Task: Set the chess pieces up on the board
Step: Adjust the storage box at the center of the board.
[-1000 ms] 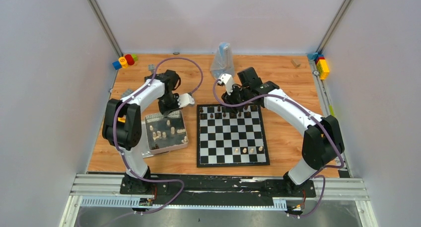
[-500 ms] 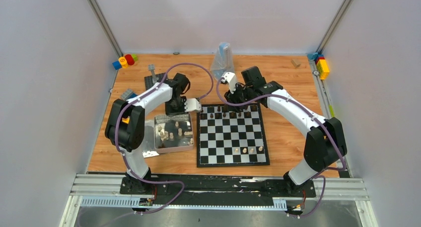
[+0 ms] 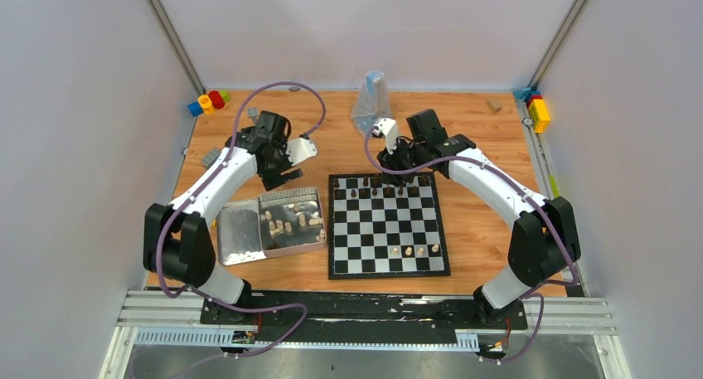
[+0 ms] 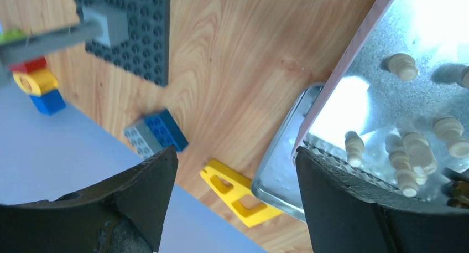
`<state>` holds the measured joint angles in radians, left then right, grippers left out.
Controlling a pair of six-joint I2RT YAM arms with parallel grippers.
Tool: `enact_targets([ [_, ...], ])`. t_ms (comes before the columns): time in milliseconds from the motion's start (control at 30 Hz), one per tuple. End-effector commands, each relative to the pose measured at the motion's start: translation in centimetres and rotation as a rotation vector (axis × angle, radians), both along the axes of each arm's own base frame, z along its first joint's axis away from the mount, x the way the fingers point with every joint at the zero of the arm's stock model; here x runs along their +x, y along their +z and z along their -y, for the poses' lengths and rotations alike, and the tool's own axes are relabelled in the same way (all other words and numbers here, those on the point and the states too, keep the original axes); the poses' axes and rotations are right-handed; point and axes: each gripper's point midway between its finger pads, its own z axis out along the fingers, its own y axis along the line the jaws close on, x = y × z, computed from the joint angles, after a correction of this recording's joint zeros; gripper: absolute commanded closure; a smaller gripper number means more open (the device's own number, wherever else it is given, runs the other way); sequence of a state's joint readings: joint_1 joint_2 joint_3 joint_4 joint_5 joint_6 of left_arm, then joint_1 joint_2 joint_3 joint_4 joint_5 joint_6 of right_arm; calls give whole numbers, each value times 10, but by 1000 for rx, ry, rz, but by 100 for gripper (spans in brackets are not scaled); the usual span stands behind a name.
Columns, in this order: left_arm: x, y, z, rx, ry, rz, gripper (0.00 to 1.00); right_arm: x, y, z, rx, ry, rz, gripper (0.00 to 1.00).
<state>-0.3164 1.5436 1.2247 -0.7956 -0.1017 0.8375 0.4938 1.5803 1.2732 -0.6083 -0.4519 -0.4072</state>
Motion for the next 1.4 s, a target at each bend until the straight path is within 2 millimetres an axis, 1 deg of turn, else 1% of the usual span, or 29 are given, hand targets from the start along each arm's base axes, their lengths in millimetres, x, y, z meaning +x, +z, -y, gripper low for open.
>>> enact_targets([
  [0,-18,9,-20,-57,236,37,12,3,14,-4,48,3,30,64],
  [33,-29,5,-20,-86,279,4,11,3,14,-4,49,4,29,64],
  [67,-34,2,-24,-101,313,-17,10,3,14,-5,49,5,27,64],
  [100,-44,-5,-24,-125,347,-62,10,3,12,-5,49,6,23,64],
  [167,-56,-14,-25,-147,391,-126,9,2,11,-5,50,8,18,64],
  [300,-70,-30,-25,-160,445,-218,9,2,10,-5,48,7,17,64],
  [467,-81,-44,-31,-149,492,-276,10,1,10,-4,44,6,18,64],
  [667,-101,-60,-38,-131,525,-354,15,1,4,-4,41,10,4,64],
  [733,-105,-65,-38,-131,525,-379,18,1,4,-4,40,10,4,64],
  [800,-108,-71,-36,-139,522,-405,22,2,4,-4,37,9,6,64],
  [867,-110,-75,-33,-149,520,-429,29,2,3,-4,34,9,5,64],
  [967,-110,-80,-31,-158,521,-453,37,2,2,-3,32,8,4,64],
  [1000,-108,-80,-31,-160,524,-456,42,2,1,-3,31,8,2,64],
  [1033,-108,-80,-31,-163,526,-460,44,2,1,-4,31,10,3,64],
  [1067,-105,-79,-32,-169,533,-457,49,2,0,-4,30,10,2,64],
  [1133,-103,-78,-34,-176,539,-461,56,2,0,-3,29,9,1,64],
  [1233,-100,-76,-39,-177,546,-466,62,2,-1,-3,27,10,0,64],
  [1367,-89,-68,-45,-185,546,-456,70,1,-2,-3,27,12,-2,64],
])
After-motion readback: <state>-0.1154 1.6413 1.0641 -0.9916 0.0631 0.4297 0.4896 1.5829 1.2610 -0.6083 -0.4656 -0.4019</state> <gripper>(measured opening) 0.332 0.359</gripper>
